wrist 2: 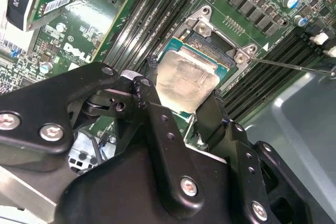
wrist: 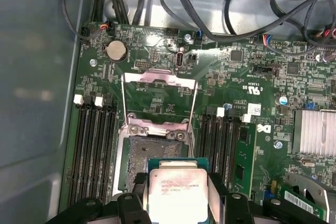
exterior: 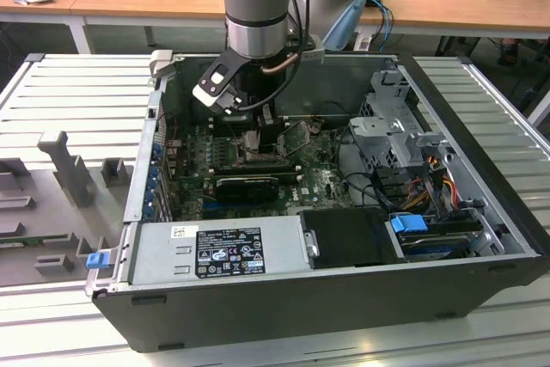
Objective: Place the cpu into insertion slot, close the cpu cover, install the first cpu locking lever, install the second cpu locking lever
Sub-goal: 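Place the cpu into insertion slot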
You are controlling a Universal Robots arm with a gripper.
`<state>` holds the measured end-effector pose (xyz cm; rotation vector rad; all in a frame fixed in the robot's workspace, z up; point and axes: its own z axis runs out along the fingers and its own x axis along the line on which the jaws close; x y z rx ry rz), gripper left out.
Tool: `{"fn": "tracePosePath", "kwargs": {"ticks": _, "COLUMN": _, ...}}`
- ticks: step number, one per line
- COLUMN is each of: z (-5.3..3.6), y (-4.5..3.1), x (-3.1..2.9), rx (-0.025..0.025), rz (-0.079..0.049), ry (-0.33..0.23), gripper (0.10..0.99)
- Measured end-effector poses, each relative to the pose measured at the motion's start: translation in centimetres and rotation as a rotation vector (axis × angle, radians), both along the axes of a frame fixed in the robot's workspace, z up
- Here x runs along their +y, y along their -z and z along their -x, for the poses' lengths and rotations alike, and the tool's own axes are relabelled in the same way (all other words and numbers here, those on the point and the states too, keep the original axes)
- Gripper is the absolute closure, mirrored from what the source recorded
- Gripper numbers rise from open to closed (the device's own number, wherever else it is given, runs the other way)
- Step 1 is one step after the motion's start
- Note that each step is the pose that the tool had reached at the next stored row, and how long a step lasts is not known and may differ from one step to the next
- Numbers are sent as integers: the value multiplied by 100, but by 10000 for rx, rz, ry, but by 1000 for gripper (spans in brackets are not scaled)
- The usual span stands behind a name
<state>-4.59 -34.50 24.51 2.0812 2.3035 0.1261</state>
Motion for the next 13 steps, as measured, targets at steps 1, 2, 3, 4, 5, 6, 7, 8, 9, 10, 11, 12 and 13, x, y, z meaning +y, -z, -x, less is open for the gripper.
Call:
{"fn": "tracePosePath", "kwargs": {"ticks": 1, "z": 4, "y": 1, "x": 0, "rx": 0, "rz": 0, "ry": -1, "gripper": 545}}
{"fn": "tracePosePath", "kwargs": {"ticks": 2, "z": 7, "y": 4, "x": 0, "rx": 0, "rz": -2, "ry": -2, "gripper": 545}}
{"fn": "tracePosePath", "kwargs": {"ticks": 3, "z": 9, "y": 9, "x": 0, "rx": -1, "rz": -4, "ry": -9, "gripper": 545}}
{"fn": "tracePosePath", "kwargs": {"ticks": 4, "z": 10, "y": 14, "x": 0, "rx": -1, "rz": -4, "ry": -20, "gripper": 545}}
{"fn": "tracePosePath", "kwargs": {"ticks": 5, "z": 12, "y": 22, "x": 2, "rx": -1, "rz": -3, "ry": -34, "gripper": 545}}
{"fn": "tracePosePath", "kwargs": {"ticks": 6, "z": 13, "y": 25, "x": 7, "rx": 0, "rz": -2, "ry": -32, "gripper": 545}}
{"fn": "tracePosePath", "kwargs": {"ticks": 7, "z": 13, "y": 30, "x": 15, "rx": 0, "rz": -4, "ry": -33, "gripper": 545}}
{"fn": "tracePosePath", "kwargs": {"ticks": 8, "z": 13, "y": 35, "x": 26, "rx": 0, "rz": -3, "ry": -31, "gripper": 545}}
{"fn": "tracePosePath", "kwargs": {"ticks": 9, "z": 13, "y": 39, "x": 32, "rx": 0, "rz": -4, "ry": -30, "gripper": 545}}
{"fn": "tracePosePath", "kwargs": {"ticks": 10, "z": 11, "y": 45, "x": 39, "rx": 0, "rz": -4, "ry": -31, "gripper": 545}}
{"fn": "tracePosePath", "kwargs": {"ticks": 11, "z": 6, "y": 52, "x": 47, "rx": 0, "rz": -3, "ry": -33, "gripper": 545}}
{"fn": "tracePosePath", "kwargs": {"ticks": 12, "z": 2, "y": 62, "x": 54, "rx": -1, "rz": -6, "ry": -31, "gripper": 545}}
{"fn": "tracePosePath", "kwargs": {"ticks": 13, "z": -2, "y": 77, "x": 61, "rx": 1, "rz": -13, "ry": -30, "gripper": 545}}
